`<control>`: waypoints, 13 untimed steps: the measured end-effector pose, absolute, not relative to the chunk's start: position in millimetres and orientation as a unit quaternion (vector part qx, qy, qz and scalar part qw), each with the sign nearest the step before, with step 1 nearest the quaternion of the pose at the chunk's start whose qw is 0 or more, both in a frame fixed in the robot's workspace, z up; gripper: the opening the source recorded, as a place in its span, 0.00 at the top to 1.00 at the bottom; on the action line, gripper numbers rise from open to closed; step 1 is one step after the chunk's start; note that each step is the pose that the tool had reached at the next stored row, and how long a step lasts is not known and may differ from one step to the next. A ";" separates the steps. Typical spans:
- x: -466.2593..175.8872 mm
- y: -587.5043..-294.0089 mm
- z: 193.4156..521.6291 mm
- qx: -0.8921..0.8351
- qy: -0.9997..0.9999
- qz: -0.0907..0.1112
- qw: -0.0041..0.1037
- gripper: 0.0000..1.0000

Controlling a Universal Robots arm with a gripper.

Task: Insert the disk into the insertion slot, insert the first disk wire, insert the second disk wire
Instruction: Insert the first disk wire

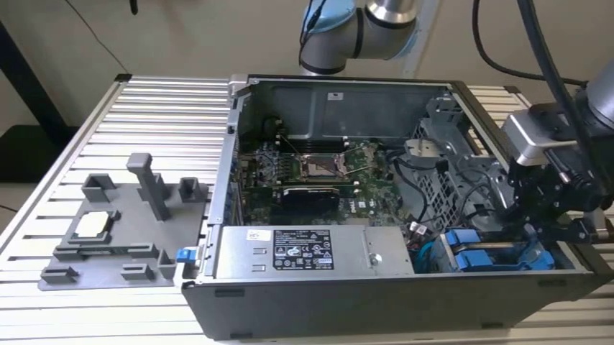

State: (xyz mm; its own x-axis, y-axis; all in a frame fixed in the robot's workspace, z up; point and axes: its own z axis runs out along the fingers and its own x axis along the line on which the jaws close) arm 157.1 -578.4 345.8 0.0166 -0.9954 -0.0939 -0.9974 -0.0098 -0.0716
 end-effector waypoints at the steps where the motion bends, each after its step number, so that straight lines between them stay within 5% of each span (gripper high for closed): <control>1: 157.0 -578.3 350.7 -0.711 0.701 0.008 0.058 0.74; 13: 150.4 -570.4 400.1 -0.711 0.701 0.008 0.058 0.74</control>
